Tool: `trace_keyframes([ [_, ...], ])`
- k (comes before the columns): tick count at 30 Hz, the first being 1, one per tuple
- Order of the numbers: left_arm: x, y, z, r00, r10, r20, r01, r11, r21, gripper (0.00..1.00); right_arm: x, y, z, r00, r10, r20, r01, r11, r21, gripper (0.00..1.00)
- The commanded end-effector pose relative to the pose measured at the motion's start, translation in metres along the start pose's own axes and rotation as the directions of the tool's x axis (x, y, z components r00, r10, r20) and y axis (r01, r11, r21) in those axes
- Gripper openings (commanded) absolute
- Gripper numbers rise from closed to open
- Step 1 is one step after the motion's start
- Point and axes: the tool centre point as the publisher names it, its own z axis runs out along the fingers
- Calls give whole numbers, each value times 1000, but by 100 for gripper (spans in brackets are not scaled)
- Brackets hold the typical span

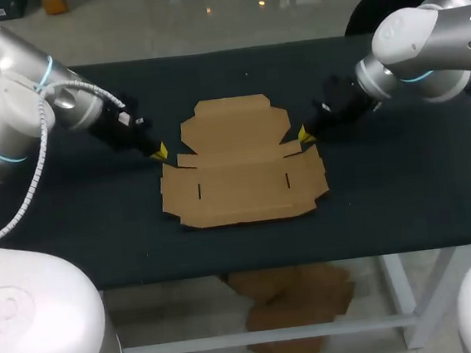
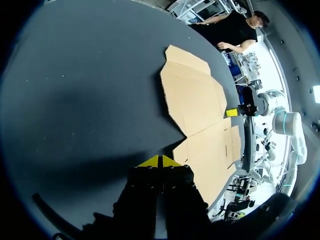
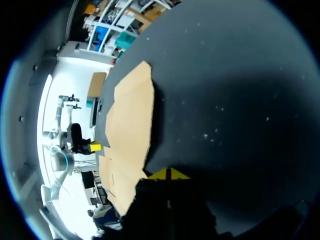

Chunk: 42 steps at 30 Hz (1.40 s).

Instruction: Assemble the packaging by folding the flat box into shape, placing the metal phone stand inside, and closing the box properly

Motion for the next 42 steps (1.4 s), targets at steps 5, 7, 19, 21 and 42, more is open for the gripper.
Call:
trace_keyframes([
  [5,-6,-5,6,1000,-2,-17,1,999,-54,0,-6,-3,1,1000,-6,-29,7,1000,8,0],
  [7,-7,-5,7,1000,1,-20,-2,998,-62,0,-6,-3,1,999,-10,-32,10,1000,8,0],
  [19,-4,-3,13,999,16,-41,-20,995,-99,0,3,0,12,996,-58,-67,60,998,36,0],
  [21,-4,-3,14,999,17,-43,-21,995,-100,0,4,-1,12,995,-65,-73,68,997,38,0],
  [42,-4,3,16,999,24,-42,-28,993,-111,0,10,-11,12,991,-103,-88,106,994,28,0],
])
